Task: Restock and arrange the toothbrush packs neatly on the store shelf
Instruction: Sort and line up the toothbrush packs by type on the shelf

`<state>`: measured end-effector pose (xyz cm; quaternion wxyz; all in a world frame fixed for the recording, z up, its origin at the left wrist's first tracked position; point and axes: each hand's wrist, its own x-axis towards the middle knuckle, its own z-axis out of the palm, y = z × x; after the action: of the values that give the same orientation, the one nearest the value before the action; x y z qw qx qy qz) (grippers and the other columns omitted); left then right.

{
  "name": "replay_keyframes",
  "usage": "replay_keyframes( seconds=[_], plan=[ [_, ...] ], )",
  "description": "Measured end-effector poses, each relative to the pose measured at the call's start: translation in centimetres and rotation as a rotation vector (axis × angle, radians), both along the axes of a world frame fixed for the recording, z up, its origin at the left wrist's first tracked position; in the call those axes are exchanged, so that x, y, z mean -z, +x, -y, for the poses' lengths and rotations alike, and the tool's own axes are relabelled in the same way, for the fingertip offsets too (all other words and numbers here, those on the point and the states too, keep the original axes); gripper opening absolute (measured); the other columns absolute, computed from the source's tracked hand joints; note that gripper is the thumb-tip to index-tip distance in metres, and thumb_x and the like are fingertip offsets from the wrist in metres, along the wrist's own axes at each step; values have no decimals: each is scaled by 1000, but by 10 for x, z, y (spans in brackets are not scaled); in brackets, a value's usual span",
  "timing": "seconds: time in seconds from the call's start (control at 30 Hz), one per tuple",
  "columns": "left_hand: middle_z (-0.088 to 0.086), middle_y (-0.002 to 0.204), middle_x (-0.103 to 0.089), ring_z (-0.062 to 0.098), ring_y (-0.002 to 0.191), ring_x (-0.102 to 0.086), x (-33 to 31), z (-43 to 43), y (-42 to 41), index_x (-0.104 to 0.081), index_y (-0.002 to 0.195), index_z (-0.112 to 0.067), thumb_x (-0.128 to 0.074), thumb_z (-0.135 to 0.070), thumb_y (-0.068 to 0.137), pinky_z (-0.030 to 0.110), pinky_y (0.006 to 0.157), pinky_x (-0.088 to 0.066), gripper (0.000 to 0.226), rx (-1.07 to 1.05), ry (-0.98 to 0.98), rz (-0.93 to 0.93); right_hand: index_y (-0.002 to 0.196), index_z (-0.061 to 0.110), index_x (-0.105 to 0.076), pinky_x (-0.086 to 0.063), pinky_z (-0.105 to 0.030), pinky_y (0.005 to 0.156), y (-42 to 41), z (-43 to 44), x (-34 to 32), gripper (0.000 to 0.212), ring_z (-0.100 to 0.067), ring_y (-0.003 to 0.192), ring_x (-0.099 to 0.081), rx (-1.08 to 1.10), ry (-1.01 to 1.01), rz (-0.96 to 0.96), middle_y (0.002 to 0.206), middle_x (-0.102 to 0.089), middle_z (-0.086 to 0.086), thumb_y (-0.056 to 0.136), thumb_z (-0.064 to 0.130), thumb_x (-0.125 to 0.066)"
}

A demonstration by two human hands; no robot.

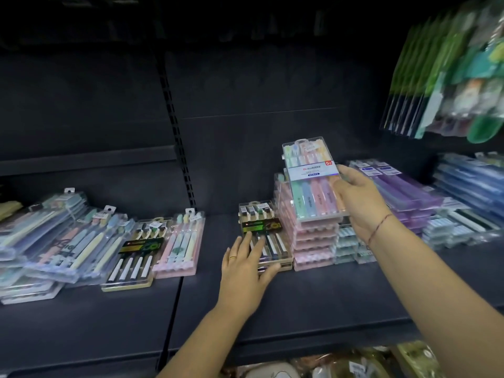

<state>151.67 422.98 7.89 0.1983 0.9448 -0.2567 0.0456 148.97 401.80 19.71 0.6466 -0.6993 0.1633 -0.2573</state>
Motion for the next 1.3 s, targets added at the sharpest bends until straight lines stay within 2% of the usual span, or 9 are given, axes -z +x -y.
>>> replay_keyframes(
  seconds=[0.5, 0.63, 0.77, 0.87, 0.93, 1.0, 1.1, 1.17, 1.3],
  plan=[
    [-6, 164, -6, 12, 150, -7, -1, -10, 2, -26, 154, -26, -43, -52, 97, 29, 122, -11, 65, 30, -226, -143, 94, 29, -68, -53, -47, 96, 8, -9, -7, 20, -24, 102, -68, 70, 25, -5, 102, -73, 2, 100, 17, -53],
    [-11, 150, -40, 0, 135, -35, -37, -11, -11, -49, 141, -24, -43, -60, 90, 3, 103, -25, 63, -4, -759, -301, 107, 22, -68, -56, -46, 90, 0, -35, -12, 18, -25, 100, -69, -8, 45, 27, 104, -73, -2, 100, 16, -53],
    [-4, 114, -72, 13, 107, -66, -59, -35, -12, -66, 116, -26, -40, -59, 92, 35, 96, -51, 48, 9, -1226, -533, 121, 18, -61, -54, -30, 86, -7, -103, 13, 25, -12, 95, -65, -131, 52, 99, 104, -69, 0, 99, 10, -53],
    [-3, 134, -60, 16, 124, -53, -34, -84, 12, -60, 125, -26, -46, -36, 102, 38, 107, -40, 29, -291, -791, -138, 113, 31, -59, -52, -26, 76, -11, -144, 45, 23, -11, 88, -62, -155, 1, 9, 92, -64, 6, 99, 14, -51],
    [9, 151, -42, 26, 138, -36, -8, -114, 29, -43, 145, -21, -46, -41, 100, 40, 113, -28, 49, -441, -241, -23, 115, 30, -59, -44, -19, 65, -14, -162, 63, 28, -11, 85, -58, -163, -14, -68, 92, -62, 7, 101, 12, -45],
    [12, 159, -26, 29, 146, -22, 6, -126, 34, -29, 152, -25, -40, -59, 97, 42, 117, -19, 66, -493, 49, -44, 123, 29, -57, -40, -14, 62, -18, -176, 79, 32, -8, 86, -56, -162, -32, -148, 101, -62, 5, 102, 11, -40],
    [12, 161, -19, 30, 149, -16, 8, -125, 35, -25, 154, -25, -30, -75, 88, 44, 118, -14, 83, -487, 109, -23, 136, 28, -51, -48, -28, 93, -23, -186, 97, 37, -14, 115, -55, -147, -59, -244, 131, -57, 1, 103, 15, -41],
    [11, 161, -21, 30, 148, -16, 6, -122, 34, -27, 153, -23, -20, -88, 76, 46, 118, -14, 100, -508, 129, -11, 146, 25, -41, -38, -28, 107, -27, -185, 100, 44, -15, 127, -46, -167, -123, -296, 144, -46, 0, 103, 15, -41],
    [10, 158, -30, 29, 147, -20, 9, -118, 36, -37, 147, -19, -26, -88, 75, 47, 116, -15, 100, -533, 96, 30, 151, 27, -25, -31, -13, 94, -43, -185, 102, 60, -6, 115, -40, -313, -357, -378, 134, -29, 8, 99, 22, -53]
  ],
)
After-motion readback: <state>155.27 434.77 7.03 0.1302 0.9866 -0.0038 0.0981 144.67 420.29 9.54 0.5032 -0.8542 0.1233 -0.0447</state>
